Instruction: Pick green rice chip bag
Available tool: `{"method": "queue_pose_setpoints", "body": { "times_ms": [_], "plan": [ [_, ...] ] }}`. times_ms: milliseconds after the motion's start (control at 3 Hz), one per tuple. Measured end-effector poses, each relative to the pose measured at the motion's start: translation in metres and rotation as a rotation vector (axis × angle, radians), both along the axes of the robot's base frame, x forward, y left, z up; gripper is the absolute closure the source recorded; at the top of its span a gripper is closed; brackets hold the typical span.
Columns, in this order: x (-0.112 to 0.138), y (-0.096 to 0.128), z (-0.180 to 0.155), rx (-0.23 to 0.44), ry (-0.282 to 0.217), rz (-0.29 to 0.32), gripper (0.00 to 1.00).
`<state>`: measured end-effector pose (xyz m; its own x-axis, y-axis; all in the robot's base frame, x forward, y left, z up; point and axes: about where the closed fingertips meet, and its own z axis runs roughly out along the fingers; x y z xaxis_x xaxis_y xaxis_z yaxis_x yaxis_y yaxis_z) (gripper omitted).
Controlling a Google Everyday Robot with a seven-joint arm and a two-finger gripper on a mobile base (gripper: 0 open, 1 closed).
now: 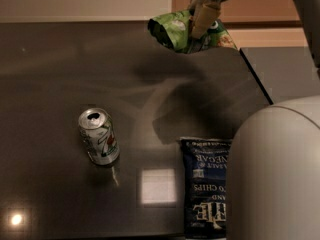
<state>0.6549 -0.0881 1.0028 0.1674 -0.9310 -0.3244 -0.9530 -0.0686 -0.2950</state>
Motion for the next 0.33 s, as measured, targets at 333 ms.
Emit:
{"method": "queue_pose_setpoints", "body": {
  "times_ms": [333],
  "plan": [
    [0.0095, 0.0058, 0.0026, 0.020, -0.031, -0.005, 1.00]
  ]
}}
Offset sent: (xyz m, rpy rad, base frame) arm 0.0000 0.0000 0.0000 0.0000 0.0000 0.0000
